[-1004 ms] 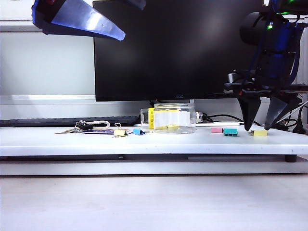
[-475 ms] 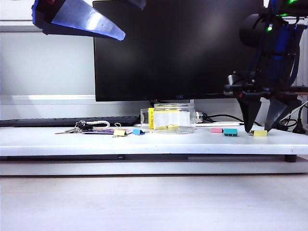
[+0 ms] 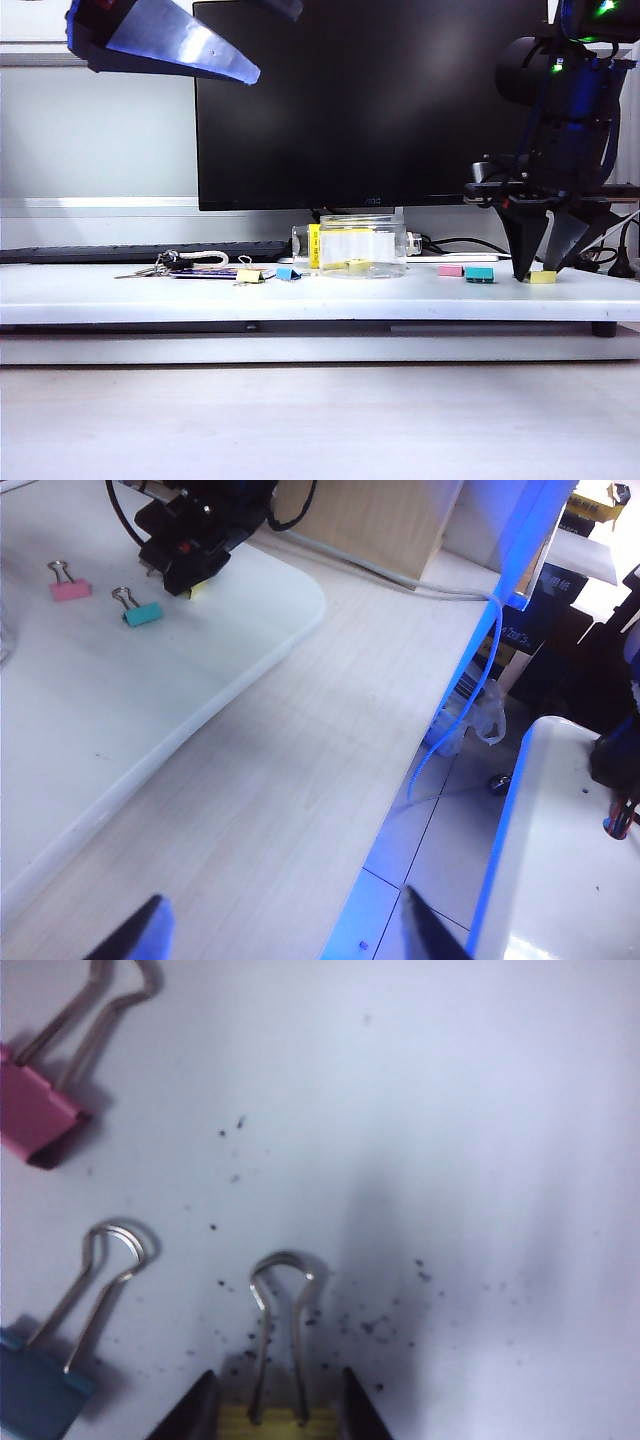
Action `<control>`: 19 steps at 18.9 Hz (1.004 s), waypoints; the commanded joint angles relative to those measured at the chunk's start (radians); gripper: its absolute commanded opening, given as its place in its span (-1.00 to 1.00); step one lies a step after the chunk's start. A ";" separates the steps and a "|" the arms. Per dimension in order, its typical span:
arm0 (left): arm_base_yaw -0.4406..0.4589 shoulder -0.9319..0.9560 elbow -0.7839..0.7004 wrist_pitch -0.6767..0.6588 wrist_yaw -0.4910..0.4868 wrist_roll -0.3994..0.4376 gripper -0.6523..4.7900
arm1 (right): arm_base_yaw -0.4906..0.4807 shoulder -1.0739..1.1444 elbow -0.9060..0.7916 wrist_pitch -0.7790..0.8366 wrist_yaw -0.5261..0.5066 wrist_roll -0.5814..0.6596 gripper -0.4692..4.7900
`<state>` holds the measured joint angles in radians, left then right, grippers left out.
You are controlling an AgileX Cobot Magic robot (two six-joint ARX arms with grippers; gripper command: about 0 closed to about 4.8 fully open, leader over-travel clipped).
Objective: Pick up the clips with the largest number of clips of the same color on the table and place them in a round transparent plastic box.
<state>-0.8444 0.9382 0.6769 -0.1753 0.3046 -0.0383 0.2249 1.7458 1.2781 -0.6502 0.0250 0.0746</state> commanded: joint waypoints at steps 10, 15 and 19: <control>-0.001 -0.002 0.003 0.014 0.000 0.005 0.36 | 0.000 -0.002 0.041 -0.013 -0.054 0.003 -0.28; -0.001 -0.002 0.003 0.013 -0.037 0.022 0.36 | 0.002 -0.002 0.181 -0.066 -0.133 0.003 -0.28; 0.000 -0.002 0.003 0.013 -0.129 0.054 0.36 | 0.032 -0.002 0.271 -0.065 -0.252 0.011 -0.28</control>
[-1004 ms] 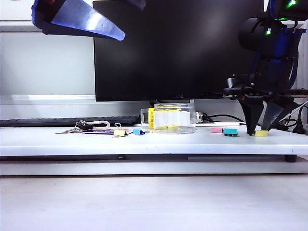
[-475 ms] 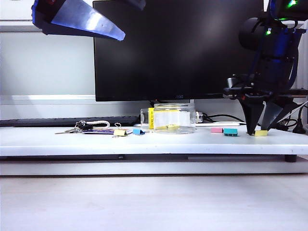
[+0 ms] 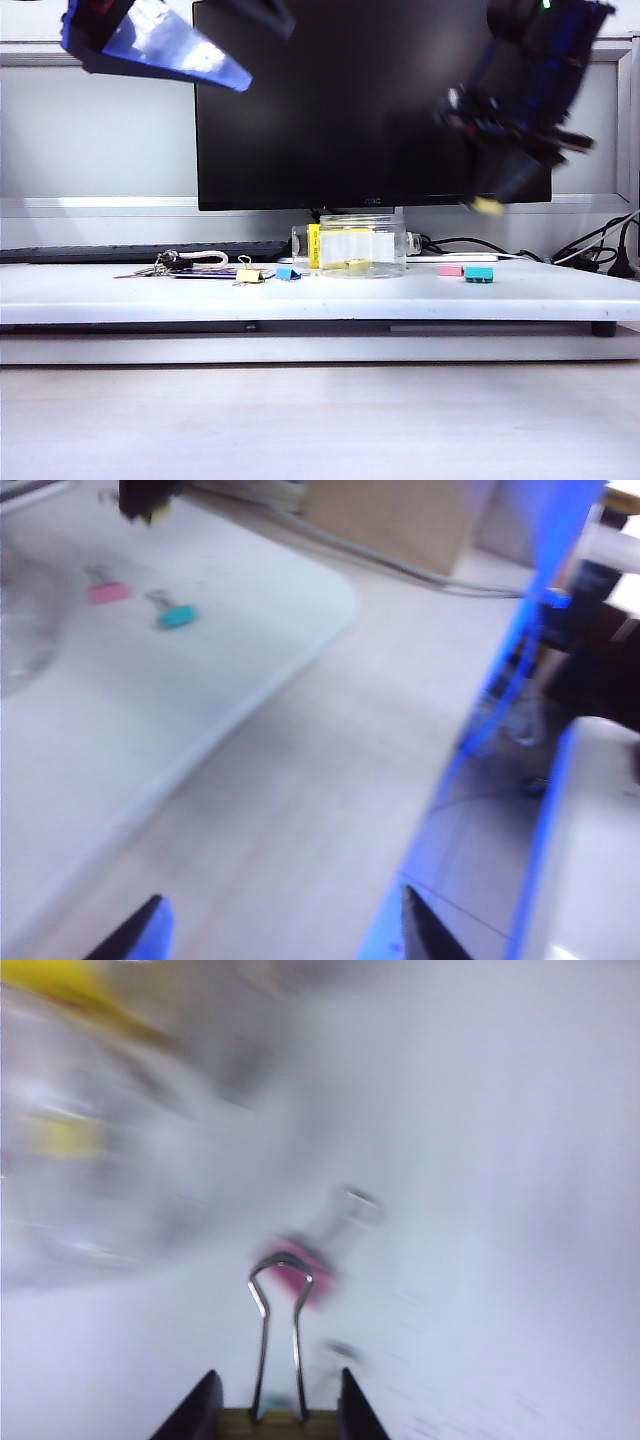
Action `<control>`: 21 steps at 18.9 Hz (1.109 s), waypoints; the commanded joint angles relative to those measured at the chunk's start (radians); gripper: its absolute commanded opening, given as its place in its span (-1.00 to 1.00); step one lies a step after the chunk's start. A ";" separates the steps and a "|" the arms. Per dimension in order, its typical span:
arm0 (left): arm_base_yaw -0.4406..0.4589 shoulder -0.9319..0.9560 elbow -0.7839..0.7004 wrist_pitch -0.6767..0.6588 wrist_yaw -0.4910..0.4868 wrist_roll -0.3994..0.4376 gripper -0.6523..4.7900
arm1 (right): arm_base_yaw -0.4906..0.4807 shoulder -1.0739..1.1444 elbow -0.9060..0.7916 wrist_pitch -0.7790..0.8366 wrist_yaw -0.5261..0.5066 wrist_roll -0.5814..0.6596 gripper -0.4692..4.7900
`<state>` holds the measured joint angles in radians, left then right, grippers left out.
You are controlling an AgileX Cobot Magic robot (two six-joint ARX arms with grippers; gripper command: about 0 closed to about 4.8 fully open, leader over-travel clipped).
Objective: Pick up the clips with the largest number of clips of the same color on the table and place them in a round transparent plastic box.
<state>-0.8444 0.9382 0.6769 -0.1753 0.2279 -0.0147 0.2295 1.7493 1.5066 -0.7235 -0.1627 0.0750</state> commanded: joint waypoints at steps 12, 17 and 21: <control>0.013 0.000 0.004 -0.004 -0.321 0.067 0.36 | 0.162 0.066 0.051 0.235 -0.128 0.030 -0.28; 0.013 0.000 0.004 -0.027 -0.322 0.068 0.36 | 0.162 0.122 0.051 0.278 -0.130 0.030 -0.28; 0.013 -0.007 0.004 -0.050 -0.365 0.071 0.36 | 0.163 0.122 0.051 0.299 -0.132 0.029 -0.25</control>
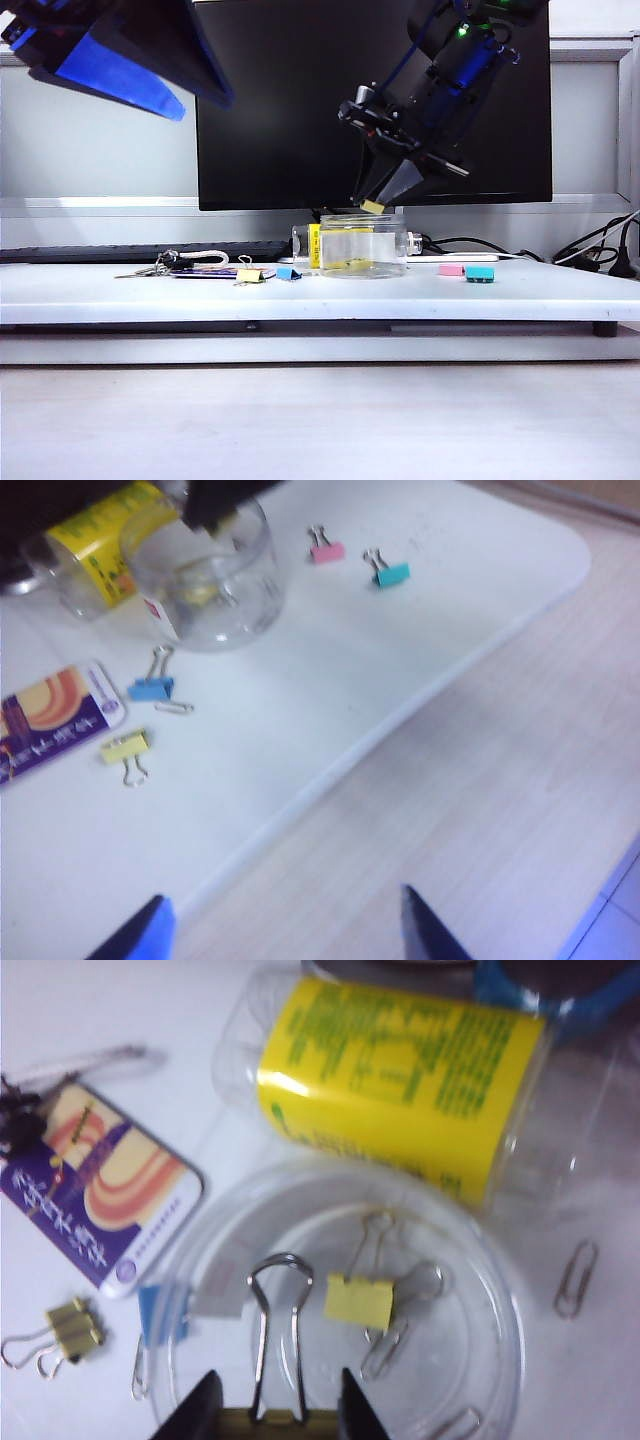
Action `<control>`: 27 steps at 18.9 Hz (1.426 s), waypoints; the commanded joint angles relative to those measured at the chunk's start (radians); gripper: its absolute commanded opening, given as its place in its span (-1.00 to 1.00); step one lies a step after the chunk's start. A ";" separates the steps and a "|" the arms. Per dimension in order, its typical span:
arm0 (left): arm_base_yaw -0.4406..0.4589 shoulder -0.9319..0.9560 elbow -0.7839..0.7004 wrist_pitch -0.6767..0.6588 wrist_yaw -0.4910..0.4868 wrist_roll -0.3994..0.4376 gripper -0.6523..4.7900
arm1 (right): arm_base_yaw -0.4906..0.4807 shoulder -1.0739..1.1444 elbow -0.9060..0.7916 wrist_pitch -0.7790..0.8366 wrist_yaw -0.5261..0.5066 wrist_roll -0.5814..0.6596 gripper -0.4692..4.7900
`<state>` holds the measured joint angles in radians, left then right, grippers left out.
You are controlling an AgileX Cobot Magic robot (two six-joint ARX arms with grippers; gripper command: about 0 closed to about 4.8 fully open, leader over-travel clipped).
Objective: Pick up the clips with the largest number of clips of the same color on the table and place them in a round transparent plastic box.
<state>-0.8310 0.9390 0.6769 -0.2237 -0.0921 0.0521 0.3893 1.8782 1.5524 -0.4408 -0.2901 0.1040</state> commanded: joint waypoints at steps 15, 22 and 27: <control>0.119 0.025 0.004 0.057 0.004 -0.037 0.43 | 0.004 -0.111 0.010 0.026 -0.135 -0.057 -0.15; 0.203 0.216 0.005 0.217 0.164 -0.026 0.49 | 0.003 -0.276 0.009 -0.221 -0.134 -0.263 -0.18; 0.372 0.257 0.005 0.294 0.439 -0.026 0.50 | 0.002 -0.282 -0.058 -0.265 -0.148 -0.297 -0.18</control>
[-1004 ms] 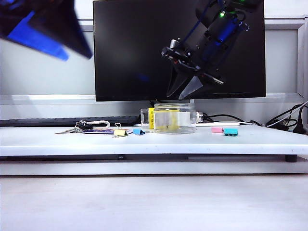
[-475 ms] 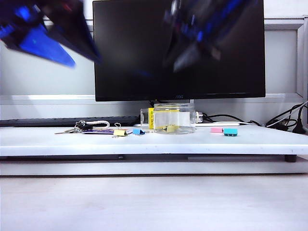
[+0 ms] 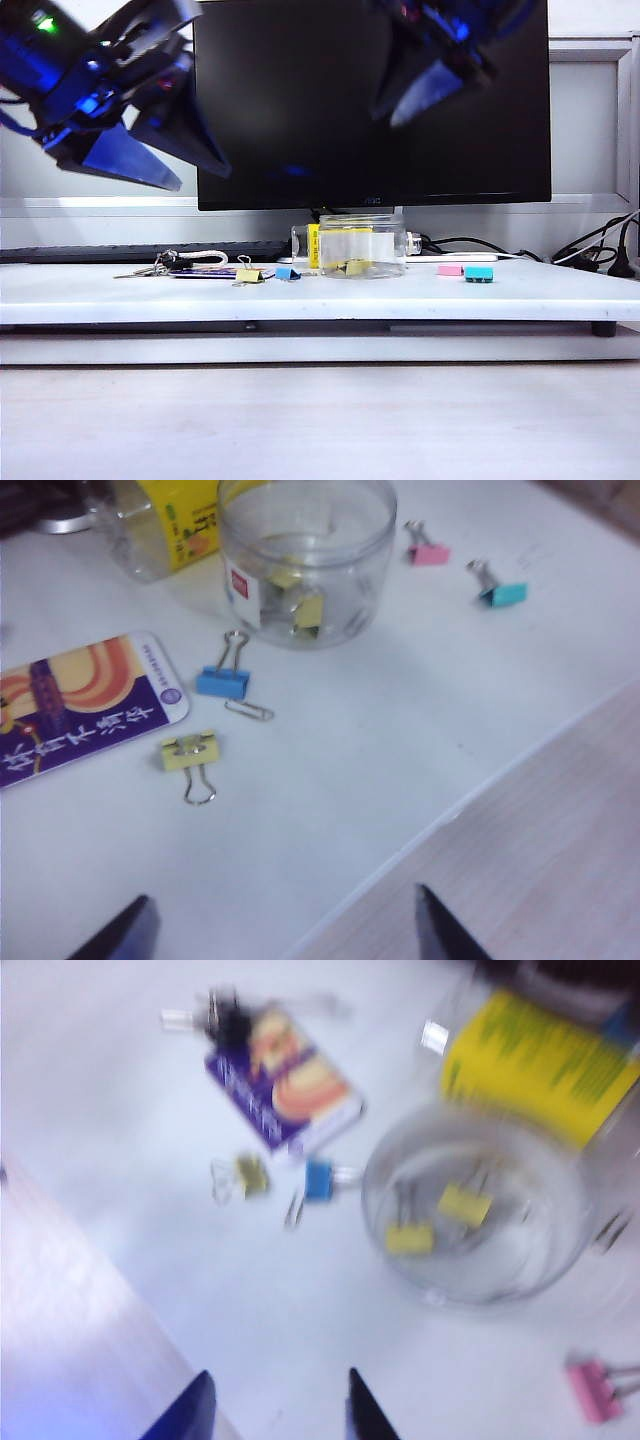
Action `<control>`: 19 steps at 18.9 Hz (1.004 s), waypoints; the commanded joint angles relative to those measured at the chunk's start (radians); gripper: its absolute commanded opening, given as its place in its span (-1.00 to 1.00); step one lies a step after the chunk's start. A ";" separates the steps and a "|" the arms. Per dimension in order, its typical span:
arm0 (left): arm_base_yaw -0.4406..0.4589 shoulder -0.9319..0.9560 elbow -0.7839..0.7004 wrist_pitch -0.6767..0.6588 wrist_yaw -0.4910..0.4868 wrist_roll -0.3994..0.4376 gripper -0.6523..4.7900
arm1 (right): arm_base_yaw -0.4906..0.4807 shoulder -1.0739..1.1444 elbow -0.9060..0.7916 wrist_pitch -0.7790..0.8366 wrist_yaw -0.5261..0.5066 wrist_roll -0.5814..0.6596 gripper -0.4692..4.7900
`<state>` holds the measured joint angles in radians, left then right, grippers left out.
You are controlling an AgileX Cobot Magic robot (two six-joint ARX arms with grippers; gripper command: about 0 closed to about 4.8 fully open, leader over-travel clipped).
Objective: Pick up the clips with the largest number of clips of the same color on the table and place them in a round transparent plastic box.
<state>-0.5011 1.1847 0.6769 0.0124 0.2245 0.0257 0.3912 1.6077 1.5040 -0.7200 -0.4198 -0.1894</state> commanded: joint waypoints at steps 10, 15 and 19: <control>-0.089 0.244 0.062 0.206 -0.213 -0.034 0.74 | 0.001 -0.014 -0.021 0.021 -0.035 0.006 -0.18; -0.143 0.364 0.171 0.174 -0.409 -0.047 0.74 | 0.001 -0.014 -0.021 0.020 -0.035 0.006 -0.18; -0.143 0.405 0.229 0.116 -0.395 -0.059 0.74 | 0.002 -0.014 -0.021 0.011 -0.035 0.019 -0.18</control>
<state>-0.6434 1.5948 0.8982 0.1204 -0.1802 -0.0212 0.3920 1.6020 1.4792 -0.7166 -0.4484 -0.1795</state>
